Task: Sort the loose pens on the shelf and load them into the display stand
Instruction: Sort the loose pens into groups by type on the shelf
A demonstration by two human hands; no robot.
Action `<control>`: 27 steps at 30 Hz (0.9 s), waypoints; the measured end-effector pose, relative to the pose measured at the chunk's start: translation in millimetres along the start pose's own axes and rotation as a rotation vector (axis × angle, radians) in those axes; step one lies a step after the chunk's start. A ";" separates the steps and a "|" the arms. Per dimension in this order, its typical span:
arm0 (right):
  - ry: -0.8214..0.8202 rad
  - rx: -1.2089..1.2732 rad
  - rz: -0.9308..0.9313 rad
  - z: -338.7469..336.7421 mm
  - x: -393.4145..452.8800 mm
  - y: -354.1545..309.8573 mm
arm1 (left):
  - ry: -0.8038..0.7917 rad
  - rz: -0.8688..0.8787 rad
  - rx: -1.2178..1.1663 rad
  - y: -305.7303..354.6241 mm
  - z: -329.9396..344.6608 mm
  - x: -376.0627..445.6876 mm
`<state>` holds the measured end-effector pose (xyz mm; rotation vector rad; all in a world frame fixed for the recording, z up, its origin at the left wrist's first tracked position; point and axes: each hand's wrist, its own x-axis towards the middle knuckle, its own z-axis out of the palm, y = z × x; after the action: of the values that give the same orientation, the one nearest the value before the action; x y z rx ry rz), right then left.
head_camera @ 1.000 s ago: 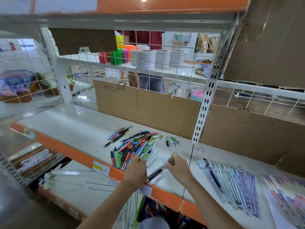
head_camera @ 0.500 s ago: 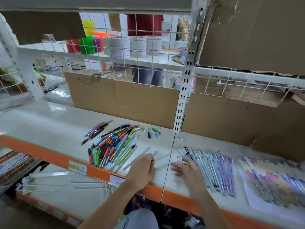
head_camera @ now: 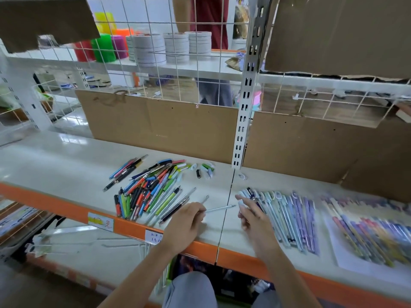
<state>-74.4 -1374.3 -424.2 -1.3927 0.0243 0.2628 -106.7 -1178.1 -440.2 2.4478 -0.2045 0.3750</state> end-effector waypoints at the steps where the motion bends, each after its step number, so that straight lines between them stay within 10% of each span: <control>1: 0.002 -0.002 0.001 -0.2 0.1 0.6 | 0.003 -0.006 -0.002 0.1 0.0 -0.4; 27: 0.071 0.195 0.025 -1.3 -0.8 -1.4 | -0.056 -0.055 0.110 0.5 -0.5 -0.9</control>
<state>-74.8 -1376.0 -422.9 -1.2073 0.1233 0.2261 -107.8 -1178.2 -439.8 2.5682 -0.1432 0.3015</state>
